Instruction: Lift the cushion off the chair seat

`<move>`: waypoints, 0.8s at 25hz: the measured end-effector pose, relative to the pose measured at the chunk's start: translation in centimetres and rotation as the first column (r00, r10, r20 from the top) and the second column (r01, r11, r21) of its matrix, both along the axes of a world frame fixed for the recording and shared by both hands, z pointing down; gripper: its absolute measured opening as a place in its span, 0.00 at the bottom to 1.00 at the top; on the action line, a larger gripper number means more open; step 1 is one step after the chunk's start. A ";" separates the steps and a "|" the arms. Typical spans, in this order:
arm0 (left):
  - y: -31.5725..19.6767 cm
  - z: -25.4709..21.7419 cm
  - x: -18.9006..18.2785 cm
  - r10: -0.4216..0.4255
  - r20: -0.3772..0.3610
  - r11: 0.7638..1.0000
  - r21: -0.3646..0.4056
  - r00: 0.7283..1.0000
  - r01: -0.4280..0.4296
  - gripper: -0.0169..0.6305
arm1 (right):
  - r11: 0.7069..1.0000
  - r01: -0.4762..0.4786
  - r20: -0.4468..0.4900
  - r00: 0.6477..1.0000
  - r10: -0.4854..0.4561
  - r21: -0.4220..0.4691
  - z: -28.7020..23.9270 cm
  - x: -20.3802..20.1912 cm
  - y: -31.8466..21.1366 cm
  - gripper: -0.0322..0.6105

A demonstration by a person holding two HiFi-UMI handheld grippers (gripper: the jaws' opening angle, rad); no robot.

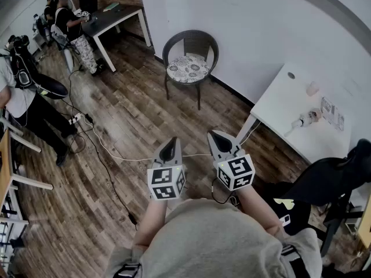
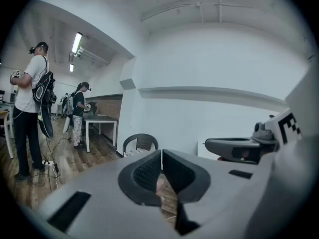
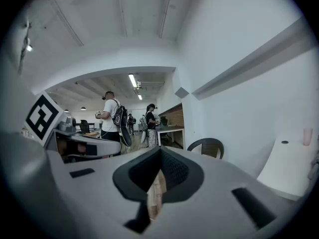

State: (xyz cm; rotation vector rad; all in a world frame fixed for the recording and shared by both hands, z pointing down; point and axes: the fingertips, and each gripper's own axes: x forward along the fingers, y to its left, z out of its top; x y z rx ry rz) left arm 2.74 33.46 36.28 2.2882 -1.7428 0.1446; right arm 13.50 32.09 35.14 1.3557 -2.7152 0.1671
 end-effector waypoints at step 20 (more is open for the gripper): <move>2.1 -0.4 2.3 -0.028 0.011 0.999 0.028 1.000 0.028 0.04 | 1.000 0.020 0.038 0.999 -0.021 0.022 0.0 2.2 1.7 0.05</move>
